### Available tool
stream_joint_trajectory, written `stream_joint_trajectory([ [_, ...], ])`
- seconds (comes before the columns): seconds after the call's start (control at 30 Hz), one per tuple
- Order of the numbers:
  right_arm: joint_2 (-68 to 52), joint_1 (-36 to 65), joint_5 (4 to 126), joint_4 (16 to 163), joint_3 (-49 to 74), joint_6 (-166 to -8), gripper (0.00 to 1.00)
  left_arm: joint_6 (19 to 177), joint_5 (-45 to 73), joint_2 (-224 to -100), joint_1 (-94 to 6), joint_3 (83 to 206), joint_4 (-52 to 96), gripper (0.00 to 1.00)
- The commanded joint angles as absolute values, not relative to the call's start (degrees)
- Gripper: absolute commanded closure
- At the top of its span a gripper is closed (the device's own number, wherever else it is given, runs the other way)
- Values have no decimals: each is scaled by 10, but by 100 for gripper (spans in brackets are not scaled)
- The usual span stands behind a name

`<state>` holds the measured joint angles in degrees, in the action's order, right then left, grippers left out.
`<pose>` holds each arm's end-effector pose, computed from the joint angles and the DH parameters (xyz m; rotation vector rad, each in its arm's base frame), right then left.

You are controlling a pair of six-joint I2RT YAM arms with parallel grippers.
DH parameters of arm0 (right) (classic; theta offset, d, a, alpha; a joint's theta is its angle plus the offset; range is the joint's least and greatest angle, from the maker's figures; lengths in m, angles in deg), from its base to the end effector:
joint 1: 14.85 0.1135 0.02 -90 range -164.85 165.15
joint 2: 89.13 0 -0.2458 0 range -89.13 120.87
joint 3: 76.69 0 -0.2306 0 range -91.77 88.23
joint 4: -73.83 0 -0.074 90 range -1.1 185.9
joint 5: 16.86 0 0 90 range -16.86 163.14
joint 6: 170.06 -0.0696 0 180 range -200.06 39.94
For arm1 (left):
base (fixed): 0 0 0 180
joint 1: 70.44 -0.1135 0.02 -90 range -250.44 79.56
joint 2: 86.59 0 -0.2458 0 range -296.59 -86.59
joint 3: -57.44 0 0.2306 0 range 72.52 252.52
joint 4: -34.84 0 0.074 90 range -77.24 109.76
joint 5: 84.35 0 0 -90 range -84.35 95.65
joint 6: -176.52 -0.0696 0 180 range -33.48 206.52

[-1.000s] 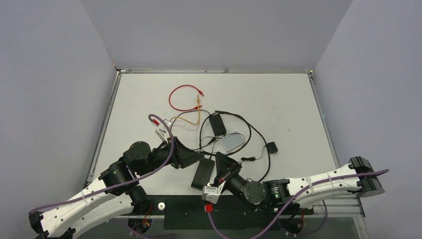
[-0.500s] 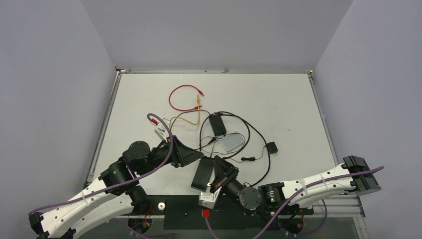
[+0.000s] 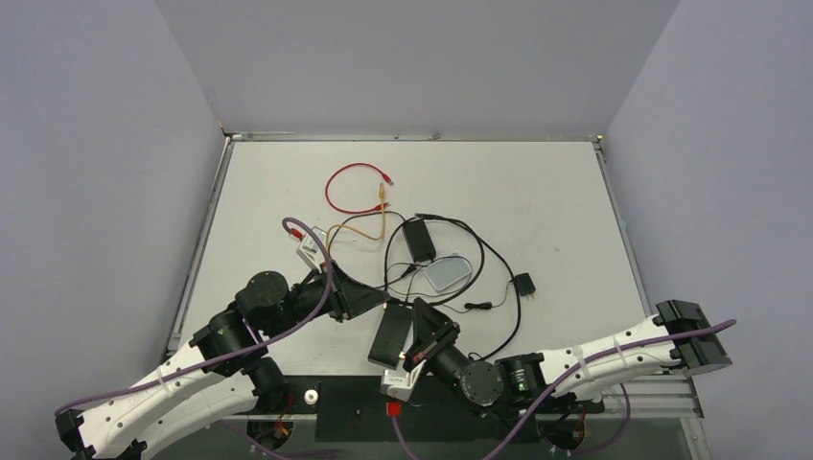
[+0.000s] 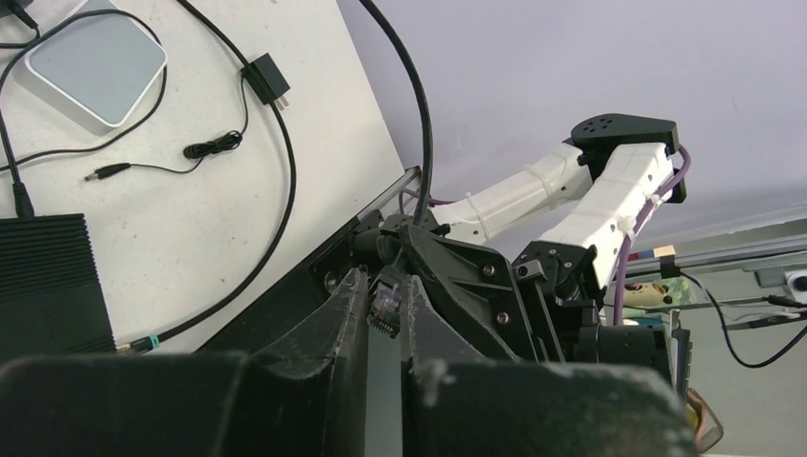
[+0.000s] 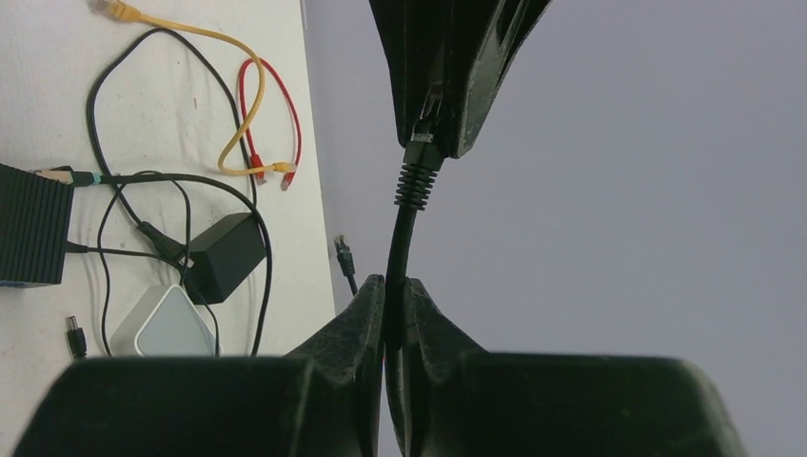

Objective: Insert the plug into the switch port
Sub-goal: Pick up the connector from the center of the board.

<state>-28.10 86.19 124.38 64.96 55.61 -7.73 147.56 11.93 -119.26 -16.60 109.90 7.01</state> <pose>0.0068 0.2485 0.2662 -1.4500 0.7464 -0.3507 0.0952 -0.1432 0.3042 -0.0302 1.9857 -1.5109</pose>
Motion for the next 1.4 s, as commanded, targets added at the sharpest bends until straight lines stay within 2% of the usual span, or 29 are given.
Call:
stream_joint_trajectory([
  [0.0, -282, 868, 1253, 625, 565, -80, 100, 1472, 124, -1190, -170, 1110, 106, 100],
  [0.17, -306, 864, 1231, 666, 555, -130, 99, 1461, 127, -1191, -171, 1106, 107, 100],
  [0.27, -325, 860, 1210, 701, 545, -170, 87, 1446, 128, -1191, -171, 1103, 106, 100],
  [0.37, -357, 840, 1154, 768, 525, -245, 75, 1427, 130, -1190, -172, 1102, 103, 100],
  [0.63, -427, 708, 902, 868, 473, -448, 65, 1365, 152, -1185, -173, 1093, 108, 100],
  [0.87, -414, 584, 650, 916, 415, -602, 64, 1293, 182, -1173, -174, 1108, 72, 100],
  [1.03, -392, 532, 489, 933, 375, -677, 63, 1252, 187, -1178, -174, 1134, 17, 100],
  [1.37, -303, 500, 371, 983, 283, -765, 59, 1209, 190, -1174, -174, 1155, -31, 100],
])
